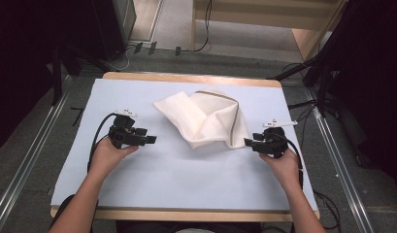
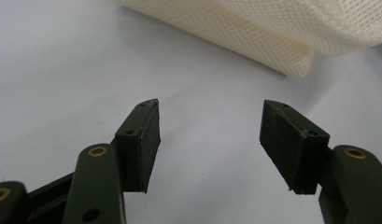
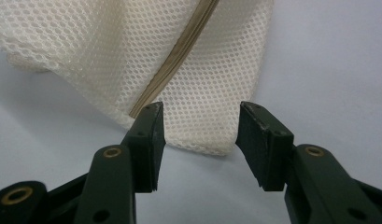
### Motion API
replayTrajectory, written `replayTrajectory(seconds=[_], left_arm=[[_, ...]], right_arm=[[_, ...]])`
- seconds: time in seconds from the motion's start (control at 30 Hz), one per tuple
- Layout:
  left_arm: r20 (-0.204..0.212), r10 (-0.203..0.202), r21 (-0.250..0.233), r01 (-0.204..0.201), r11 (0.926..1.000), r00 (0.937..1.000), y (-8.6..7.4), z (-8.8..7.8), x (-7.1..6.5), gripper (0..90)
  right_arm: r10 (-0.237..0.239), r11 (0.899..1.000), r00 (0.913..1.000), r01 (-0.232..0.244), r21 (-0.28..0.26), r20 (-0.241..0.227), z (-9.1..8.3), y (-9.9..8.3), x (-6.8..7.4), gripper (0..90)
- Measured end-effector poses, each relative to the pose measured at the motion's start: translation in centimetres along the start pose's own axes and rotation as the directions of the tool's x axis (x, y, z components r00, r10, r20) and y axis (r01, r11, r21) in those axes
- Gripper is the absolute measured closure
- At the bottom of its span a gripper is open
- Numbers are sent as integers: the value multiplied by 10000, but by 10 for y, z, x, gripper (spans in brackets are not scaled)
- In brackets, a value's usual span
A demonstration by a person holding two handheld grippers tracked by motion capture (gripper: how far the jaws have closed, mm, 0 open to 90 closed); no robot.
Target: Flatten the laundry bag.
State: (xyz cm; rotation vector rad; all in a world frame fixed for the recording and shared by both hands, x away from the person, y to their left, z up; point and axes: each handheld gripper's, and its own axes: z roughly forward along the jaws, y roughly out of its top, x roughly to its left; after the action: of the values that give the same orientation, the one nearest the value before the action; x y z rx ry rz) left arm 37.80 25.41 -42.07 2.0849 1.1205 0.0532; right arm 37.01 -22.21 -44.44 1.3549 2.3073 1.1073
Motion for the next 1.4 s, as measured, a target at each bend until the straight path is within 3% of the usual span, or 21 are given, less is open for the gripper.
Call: replayTrajectory(seconds=[0.03, 0.27, 0.47, 0.53, 0.83, 1.0, 1.03, 1.4], left_arm=[[123, -216, -88, 217, 9997, 9997, 2, 1, 0, 385], [121, -170, -85, 171, 9998, 9998, 8, 4, -4, 386], [123, 83, -21, -83, 10000, 9999, 14, 10, -8, 379], [-11, 363, -22, -363, 9993, 9993, 16, 12, -12, 376], [444, 475, -188, -468, 9987, 9979, 28, 17, -25, 357], [494, 503, -278, -490, 9984, 9975, 35, 19, -31, 346], [269, 660, -211, -655, 9976, 9975, 39, 20, -35, 346], [335, 238, -76, -235, 9997, 9992, 53, 39, -42, 348]], right_arm=[[28, 10000, 10000, -28, 53, 10, 0, -1, 0, 526], [60, 9999, 10000, -60, 107, 36, -1, -4, 0, 526], [45, 9999, 10000, -46, 125, 52, 0, -6, 1, 526], [49, 9999, 10000, -50, 155, 61, 0, -7, 2, 526], [8, 9999, 9999, -10, 160, 167, 0, -8, 2, 525], [-53, 10000, 9998, 52, 39, 190, 1, -6, 3, 526], [-100, 9999, 9997, 99, 52, 232, 3, -4, 3, 524], [64, 9999, 9989, -72, 153, 472, 19, 1, -9, 498]])
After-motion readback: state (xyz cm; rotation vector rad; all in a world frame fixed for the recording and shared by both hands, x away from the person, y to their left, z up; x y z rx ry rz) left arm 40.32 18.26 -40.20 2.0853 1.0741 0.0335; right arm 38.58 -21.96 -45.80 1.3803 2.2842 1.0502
